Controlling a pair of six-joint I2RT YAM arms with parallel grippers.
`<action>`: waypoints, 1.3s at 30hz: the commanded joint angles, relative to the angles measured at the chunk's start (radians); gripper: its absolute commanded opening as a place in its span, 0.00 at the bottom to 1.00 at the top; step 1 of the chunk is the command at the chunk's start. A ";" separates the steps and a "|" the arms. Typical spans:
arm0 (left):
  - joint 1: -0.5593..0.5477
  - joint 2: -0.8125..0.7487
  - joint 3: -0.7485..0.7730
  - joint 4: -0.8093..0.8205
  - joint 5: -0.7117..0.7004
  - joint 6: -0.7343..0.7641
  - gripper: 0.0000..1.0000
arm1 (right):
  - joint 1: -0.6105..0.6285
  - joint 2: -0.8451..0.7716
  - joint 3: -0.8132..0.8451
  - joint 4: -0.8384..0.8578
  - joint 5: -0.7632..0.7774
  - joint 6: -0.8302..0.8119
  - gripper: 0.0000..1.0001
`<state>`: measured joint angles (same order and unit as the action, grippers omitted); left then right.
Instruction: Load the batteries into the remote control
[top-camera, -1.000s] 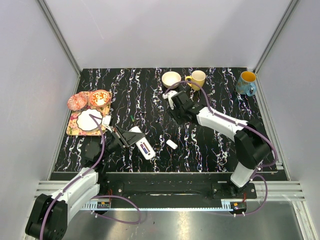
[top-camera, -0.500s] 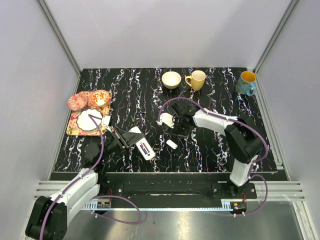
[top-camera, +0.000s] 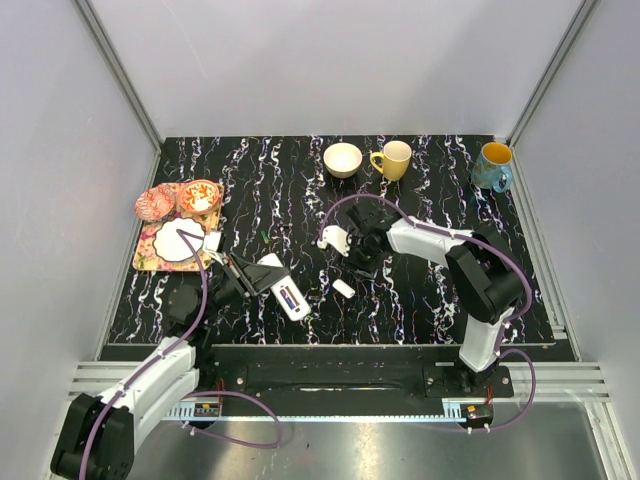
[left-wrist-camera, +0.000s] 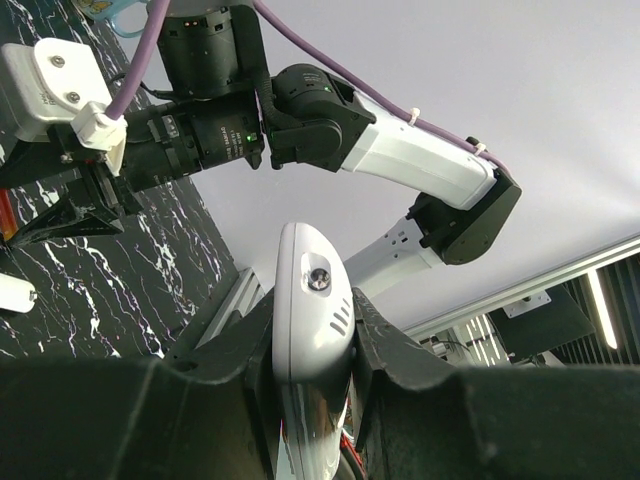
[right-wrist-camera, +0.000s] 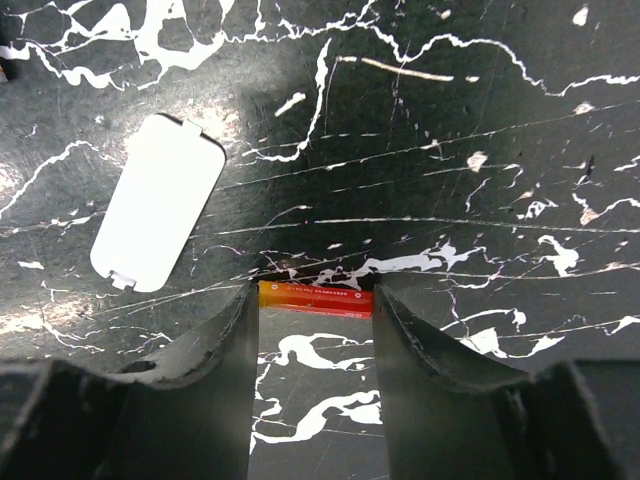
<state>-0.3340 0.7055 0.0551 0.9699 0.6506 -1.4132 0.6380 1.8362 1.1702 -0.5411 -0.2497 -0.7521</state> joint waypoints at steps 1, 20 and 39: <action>-0.002 -0.021 -0.034 0.027 -0.003 0.014 0.00 | -0.006 -0.017 -0.020 0.046 -0.003 0.042 0.41; -0.002 -0.052 -0.023 -0.005 0.004 0.019 0.00 | -0.006 -0.222 -0.004 0.271 0.168 0.249 1.00; -0.002 -0.049 -0.011 -0.085 -0.075 0.065 0.00 | -0.024 -0.437 -0.124 0.667 0.028 1.423 1.00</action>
<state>-0.3340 0.6674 0.0547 0.8680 0.6155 -1.3682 0.6228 1.4437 1.0985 0.0158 -0.2790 0.3702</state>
